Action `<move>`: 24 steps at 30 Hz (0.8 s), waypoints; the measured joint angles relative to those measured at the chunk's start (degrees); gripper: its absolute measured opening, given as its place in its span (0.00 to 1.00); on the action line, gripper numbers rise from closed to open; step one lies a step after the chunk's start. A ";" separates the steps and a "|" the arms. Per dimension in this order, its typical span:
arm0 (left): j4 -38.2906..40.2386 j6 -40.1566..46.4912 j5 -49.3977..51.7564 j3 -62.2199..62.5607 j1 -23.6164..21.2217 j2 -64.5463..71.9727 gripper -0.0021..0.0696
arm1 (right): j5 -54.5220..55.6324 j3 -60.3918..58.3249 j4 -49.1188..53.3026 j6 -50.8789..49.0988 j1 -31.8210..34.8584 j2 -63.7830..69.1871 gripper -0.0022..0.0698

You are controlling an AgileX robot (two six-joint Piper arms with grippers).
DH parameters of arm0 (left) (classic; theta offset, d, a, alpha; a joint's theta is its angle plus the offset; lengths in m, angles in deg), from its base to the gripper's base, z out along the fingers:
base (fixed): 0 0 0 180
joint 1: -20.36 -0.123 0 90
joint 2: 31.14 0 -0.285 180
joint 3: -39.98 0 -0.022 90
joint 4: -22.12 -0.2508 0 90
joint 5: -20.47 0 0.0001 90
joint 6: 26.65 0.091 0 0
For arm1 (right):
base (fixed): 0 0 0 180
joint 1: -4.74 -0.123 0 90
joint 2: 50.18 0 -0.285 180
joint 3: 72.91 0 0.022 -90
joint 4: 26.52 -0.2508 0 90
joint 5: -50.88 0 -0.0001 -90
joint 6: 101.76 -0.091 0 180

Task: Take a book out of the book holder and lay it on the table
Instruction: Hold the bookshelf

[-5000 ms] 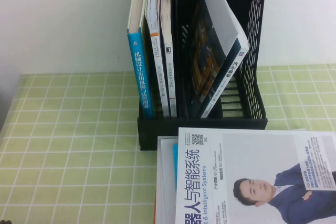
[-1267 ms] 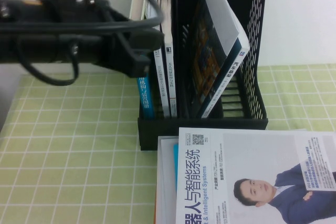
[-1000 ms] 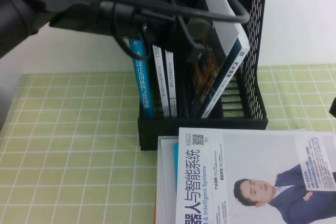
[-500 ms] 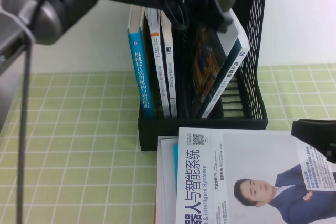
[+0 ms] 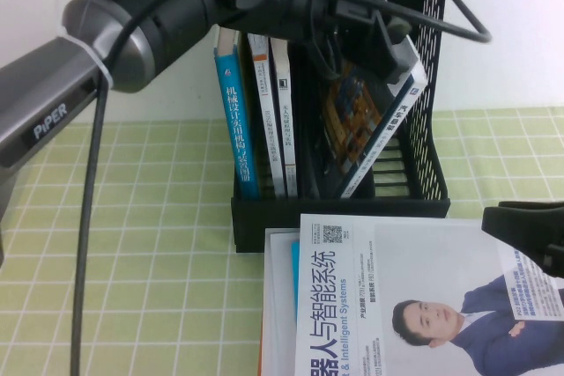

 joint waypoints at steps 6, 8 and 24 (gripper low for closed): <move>0.11 1.90 -2.85 0.21 2.34 0.00 0.03 | -0.10 0.00 0.00 0.00 0.00 0.00 0.34; 0.11 2.22 -3.09 0.21 2.44 0.00 0.03 | -0.10 0.00 0.00 0.00 0.00 0.00 0.34; 1.92 3.36 -6.05 0.25 2.48 1.89 0.03 | -0.10 0.00 0.00 0.80 0.00 0.00 0.34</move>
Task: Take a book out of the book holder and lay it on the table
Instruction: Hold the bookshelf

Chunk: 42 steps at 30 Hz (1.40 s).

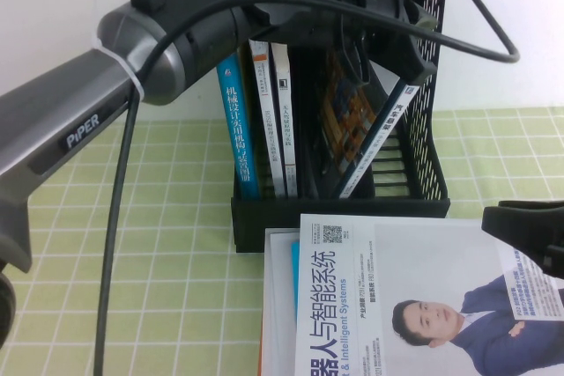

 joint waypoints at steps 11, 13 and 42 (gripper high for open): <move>-3.56 0.39 -0.48 0.12 0.25 -0.24 0.03 | 0.00 0.00 0.00 0.11 0.00 0.14 0.34; -5.07 0.39 -0.03 0.12 0.25 -0.86 0.03 | 0.00 0.64 0.00 0.11 0.00 0.24 0.34; -6.52 -2.16 1.01 0.12 -0.43 -3.80 0.03 | 16.86 26.58 -0.78 -2.06 -14.82 20.35 0.41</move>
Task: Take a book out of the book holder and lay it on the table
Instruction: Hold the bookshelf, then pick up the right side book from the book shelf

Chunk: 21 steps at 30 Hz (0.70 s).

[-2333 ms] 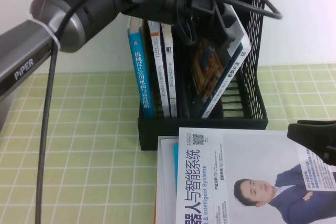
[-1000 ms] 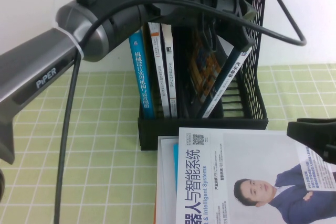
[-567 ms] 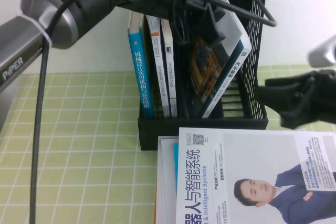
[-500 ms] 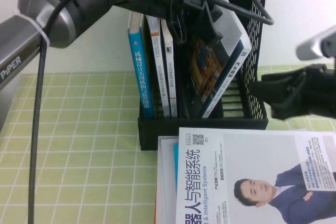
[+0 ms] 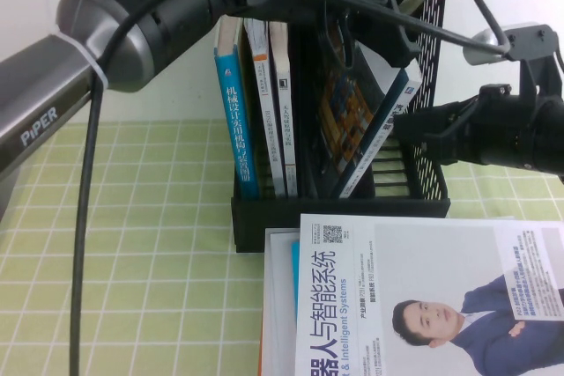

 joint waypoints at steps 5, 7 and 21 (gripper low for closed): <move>0.02 0.20 -0.01 0.00 0.05 0.11 0.03 | -1.18 0.00 0.00 -0.05 0.00 0.00 0.41; -0.42 0.20 0.92 0.00 0.05 0.35 0.03 | -1.71 0.00 0.00 -0.05 0.00 0.00 0.41; -12.40 -6.75 5.78 0.54 -0.34 -0.21 0.03 | -2.62 0.00 0.00 -0.05 0.00 0.12 0.41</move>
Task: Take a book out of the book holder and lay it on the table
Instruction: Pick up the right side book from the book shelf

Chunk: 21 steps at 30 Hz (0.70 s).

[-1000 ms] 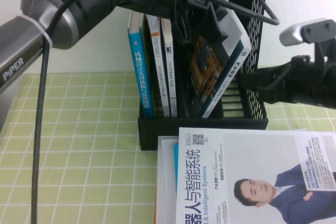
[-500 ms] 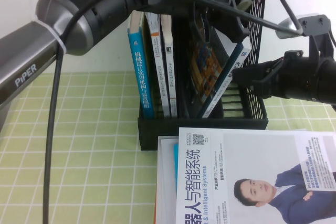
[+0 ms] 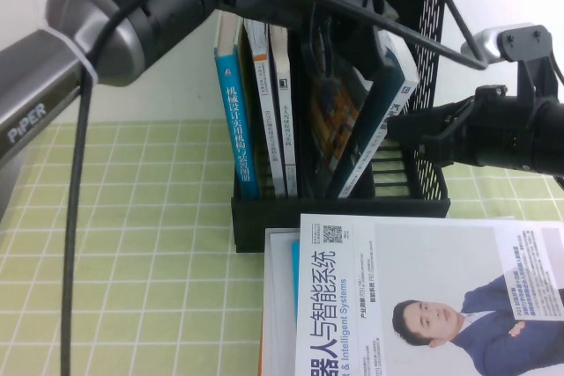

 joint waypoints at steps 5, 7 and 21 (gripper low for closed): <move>-5.17 -4.62 1.80 0.00 -1.28 -1.35 0.03 | 0.38 0.38 0.00 0.22 0.00 0.13 0.41; -6.21 -5.65 2.09 0.00 -1.90 -1.40 0.03 | 0.41 1.39 0.00 0.39 0.00 0.46 0.41; -7.16 -6.27 2.40 0.05 -2.65 -1.49 0.03 | -1.76 8.32 0.00 -1.12 -2.08 7.14 0.41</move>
